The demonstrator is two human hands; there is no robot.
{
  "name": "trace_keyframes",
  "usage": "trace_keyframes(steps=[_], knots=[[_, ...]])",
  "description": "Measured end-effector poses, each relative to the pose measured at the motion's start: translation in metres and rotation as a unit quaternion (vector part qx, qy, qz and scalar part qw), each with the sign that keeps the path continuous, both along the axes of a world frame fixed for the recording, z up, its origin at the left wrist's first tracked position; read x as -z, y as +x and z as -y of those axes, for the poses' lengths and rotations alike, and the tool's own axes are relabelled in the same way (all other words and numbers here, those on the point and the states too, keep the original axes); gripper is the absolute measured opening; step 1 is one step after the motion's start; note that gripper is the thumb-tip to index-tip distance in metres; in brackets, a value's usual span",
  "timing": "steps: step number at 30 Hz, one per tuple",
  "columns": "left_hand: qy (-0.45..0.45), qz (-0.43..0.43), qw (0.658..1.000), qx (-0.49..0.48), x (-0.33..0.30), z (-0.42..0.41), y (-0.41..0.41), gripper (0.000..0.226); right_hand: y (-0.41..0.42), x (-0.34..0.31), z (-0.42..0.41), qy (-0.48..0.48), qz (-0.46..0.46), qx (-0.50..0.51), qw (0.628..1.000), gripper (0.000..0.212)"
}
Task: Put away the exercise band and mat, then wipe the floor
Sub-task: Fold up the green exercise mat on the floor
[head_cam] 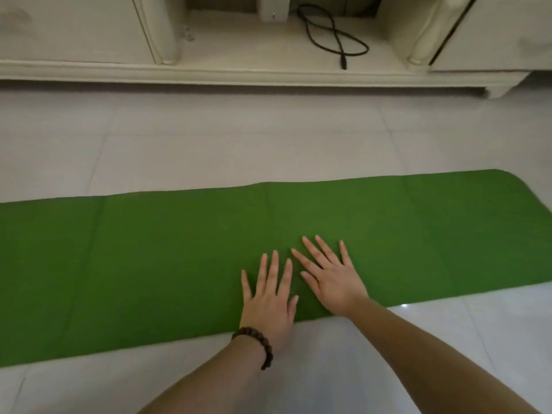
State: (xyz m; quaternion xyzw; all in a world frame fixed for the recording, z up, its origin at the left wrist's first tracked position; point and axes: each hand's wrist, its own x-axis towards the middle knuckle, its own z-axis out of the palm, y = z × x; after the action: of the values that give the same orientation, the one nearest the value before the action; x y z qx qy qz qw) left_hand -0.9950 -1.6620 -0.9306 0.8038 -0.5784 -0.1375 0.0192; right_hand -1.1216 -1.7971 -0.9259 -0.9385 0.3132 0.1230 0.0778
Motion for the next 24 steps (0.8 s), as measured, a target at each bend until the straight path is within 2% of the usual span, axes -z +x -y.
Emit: trace_keyframes(steps=[3, 5, 7, 8, 10, 12, 13, 15, 18, 22, 24], knots=[[0.047, 0.012, 0.999, 0.001, 0.010, 0.008, -0.012, 0.061, -0.075, 0.001, 0.052, -0.015, -0.016, 0.170, 0.985, 0.051], [0.066, 0.025, 0.997, -0.003, 0.015, 0.010, -0.012, 0.064, -0.128, -0.002, 0.087, 0.001, -0.052, 0.341, 0.939, 0.051], [0.069, 0.031, 0.997, -0.013, 0.016, 0.011, -0.013, 0.067, -0.153, -0.012, 0.101, 0.016, -0.055, 0.443, 0.895, 0.057], [0.067, 0.041, 0.997, -0.019, 0.016, 0.013, -0.014, 0.072, -0.152, -0.015, 0.099, 0.013, -0.041, 0.432, 0.901, 0.059], [0.057, 0.049, 0.997, -0.030, 0.011, 0.022, -0.024, 0.080, -0.137, -0.012, 0.077, -0.010, -0.003, 0.293, 0.956, 0.059], [0.038, 0.041, 0.998, -0.007, 0.004, 0.041, -0.043, 0.076, -0.133, -0.003, 0.053, -0.007, 0.005, 0.152, 0.988, 0.059], [0.043, 0.035, 0.998, 0.015, 0.003, 0.051, -0.055, 0.072, -0.141, 0.002, 0.050, -0.014, -0.002, 0.124, 0.992, 0.059], [0.049, 0.034, 0.998, 0.027, 0.005, 0.064, -0.072, 0.069, -0.176, 0.008, 0.066, -0.021, -0.007, 0.197, 0.980, 0.059], [0.050, 0.057, 0.997, 0.008, 0.016, 0.067, -0.079, 0.073, -0.227, 0.010, 0.092, -0.032, -0.017, 0.356, 0.934, 0.059], [0.055, 0.051, 0.997, 0.009, 0.016, 0.067, -0.078, 0.072, -0.237, 0.006, 0.100, 0.003, -0.037, 0.343, 0.938, 0.055], [0.064, 0.055, 0.996, 0.010, 0.017, 0.067, -0.078, 0.073, -0.246, -0.001, 0.105, 0.011, 0.014, 0.377, 0.926, 0.060]])
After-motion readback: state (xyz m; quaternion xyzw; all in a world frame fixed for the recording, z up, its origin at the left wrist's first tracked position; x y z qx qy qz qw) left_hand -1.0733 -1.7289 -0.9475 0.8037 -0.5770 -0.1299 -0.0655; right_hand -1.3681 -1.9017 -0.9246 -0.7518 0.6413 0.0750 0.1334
